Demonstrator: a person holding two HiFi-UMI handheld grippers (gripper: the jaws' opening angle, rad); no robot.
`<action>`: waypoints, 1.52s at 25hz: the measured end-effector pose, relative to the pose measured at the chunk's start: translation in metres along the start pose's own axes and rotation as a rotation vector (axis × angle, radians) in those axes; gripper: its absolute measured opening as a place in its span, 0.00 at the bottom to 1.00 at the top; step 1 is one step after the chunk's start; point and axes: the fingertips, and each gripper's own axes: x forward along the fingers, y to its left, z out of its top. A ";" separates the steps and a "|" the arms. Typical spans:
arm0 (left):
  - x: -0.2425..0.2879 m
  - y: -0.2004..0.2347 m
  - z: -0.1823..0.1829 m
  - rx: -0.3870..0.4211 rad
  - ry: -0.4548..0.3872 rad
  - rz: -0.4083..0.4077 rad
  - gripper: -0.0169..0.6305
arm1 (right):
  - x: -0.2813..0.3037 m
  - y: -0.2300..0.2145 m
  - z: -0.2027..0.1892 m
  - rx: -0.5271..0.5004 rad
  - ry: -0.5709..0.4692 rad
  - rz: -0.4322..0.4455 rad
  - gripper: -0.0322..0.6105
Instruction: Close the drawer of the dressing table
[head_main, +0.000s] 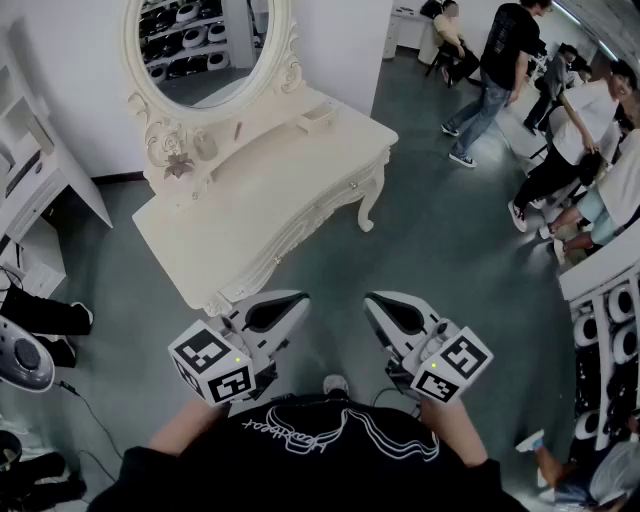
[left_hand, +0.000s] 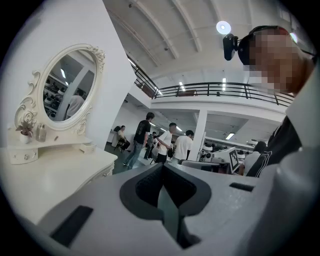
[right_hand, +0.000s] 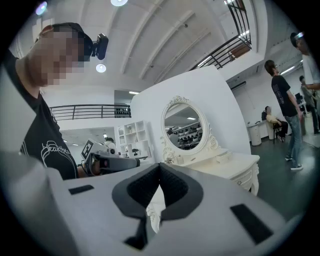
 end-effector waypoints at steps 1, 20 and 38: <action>-0.003 0.000 -0.001 0.001 0.001 -0.001 0.03 | 0.000 0.004 -0.001 0.000 0.001 -0.002 0.05; -0.039 -0.015 -0.002 0.034 0.017 -0.093 0.03 | -0.004 0.041 -0.004 -0.037 -0.038 -0.134 0.36; 0.067 0.055 0.006 0.026 0.053 -0.066 0.03 | 0.025 -0.094 -0.009 0.017 0.020 -0.163 0.51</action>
